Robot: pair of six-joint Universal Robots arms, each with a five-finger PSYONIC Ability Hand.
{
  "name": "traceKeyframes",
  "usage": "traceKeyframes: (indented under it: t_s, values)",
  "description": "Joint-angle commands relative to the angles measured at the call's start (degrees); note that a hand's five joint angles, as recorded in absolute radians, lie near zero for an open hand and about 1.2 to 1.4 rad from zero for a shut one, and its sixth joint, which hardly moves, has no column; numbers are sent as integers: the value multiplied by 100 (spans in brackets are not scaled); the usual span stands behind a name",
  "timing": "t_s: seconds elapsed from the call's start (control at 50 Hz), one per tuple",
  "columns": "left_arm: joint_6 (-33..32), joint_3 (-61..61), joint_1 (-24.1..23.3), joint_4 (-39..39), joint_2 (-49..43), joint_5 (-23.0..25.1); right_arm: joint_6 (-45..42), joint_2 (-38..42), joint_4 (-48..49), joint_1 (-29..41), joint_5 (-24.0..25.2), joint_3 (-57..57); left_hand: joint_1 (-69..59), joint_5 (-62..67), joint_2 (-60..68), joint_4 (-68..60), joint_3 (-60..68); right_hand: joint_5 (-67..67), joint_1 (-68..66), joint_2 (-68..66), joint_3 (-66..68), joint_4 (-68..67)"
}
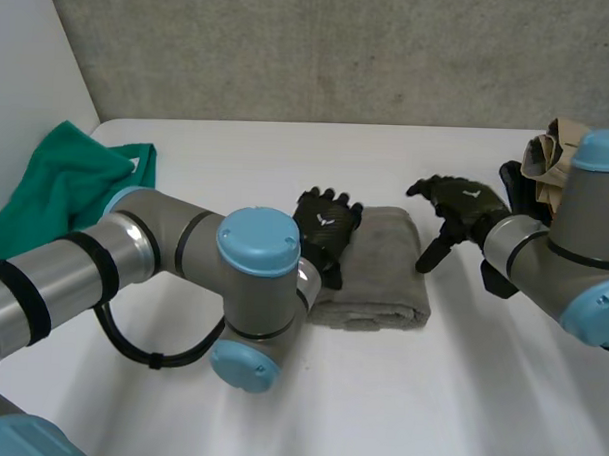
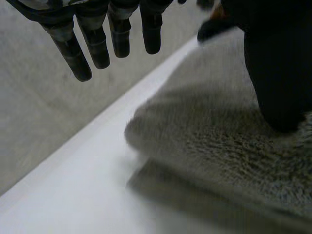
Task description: Fold the laundry.
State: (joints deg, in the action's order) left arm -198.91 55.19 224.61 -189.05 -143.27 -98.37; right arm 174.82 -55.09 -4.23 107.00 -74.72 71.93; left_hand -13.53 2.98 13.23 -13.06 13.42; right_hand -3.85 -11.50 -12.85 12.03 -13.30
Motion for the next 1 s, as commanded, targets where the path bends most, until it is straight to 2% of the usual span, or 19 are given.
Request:
traceKeyframes:
  t_s: [0.02,0.1,0.2,0.3,0.38,0.46,0.54,0.56,0.6,0.62,0.7,0.76,0.84,0.92,1.0]
  values:
    - [-1044,413,30,44,194,-385,-606,814,-403,347,72,-713,12,44,19,-35,-1,385,150,285,-203,330]
    - [-1203,528,39,44,203,-341,-905,1183,-473,418,-120,-995,29,27,2,-18,-18,385,150,285,-203,330]
    - [-1203,545,4,35,229,-314,-1178,1229,-526,470,-297,-1102,96,-41,-66,49,-85,385,150,285,-203,330]
    - [-1168,563,21,18,536,-236,-1188,702,-491,576,-306,-997,130,-74,-99,83,-119,385,150,285,-203,330]
    - [-975,659,100,9,1010,10,-1196,113,-403,576,-385,-646,113,-58,-83,66,-102,385,150,285,-203,330]
    - [-562,975,416,18,1713,537,-1249,-467,27,611,-622,66,46,10,-15,-1,-35,385,150,285,-203,330]
    - [-26,1450,689,35,2539,1476,-1284,-985,842,812,-701,1285,46,10,-15,-1,-35,385,150,285,-203,330]
    - [184,1616,776,61,2810,1966,-1310,-1039,984,874,-701,1480,46,10,-15,-1,-35,385,150,285,-203,330]
    - [387,1784,864,79,3067,2513,-1459,-1066,1483,1102,-710,1998,46,10,-15,-1,-35,385,150,285,-203,330]
    - [597,1941,978,88,3277,3046,-1538,-1057,1652,1190,-719,2157,46,10,-15,-1,-35,385,150,285,-203,330]
    - [1116,2197,1312,158,3639,4000,-1978,-908,2575,1516,-772,2747,63,-7,-32,15,-52,385,150,285,-203,330]
    - [1389,2215,1462,176,3744,4203,-2267,-514,3163,1613,-789,2888,46,10,-15,-2,-35,385,150,285,-203,330]
    - [1451,2224,1463,167,3797,4194,-2418,-126,3603,1622,-982,2810,63,-7,-32,15,-52,385,150,285,-203,330]
    - [1451,2241,1454,176,3806,4194,-2479,146,3841,1622,-1307,2582,63,-7,-32,15,-52,385,150,285,-203,330]
    - [1443,2268,1436,167,3806,4194,-2515,332,3895,1613,-1378,2335,63,-7,-32,15,-52,143,-92,43,40,88]
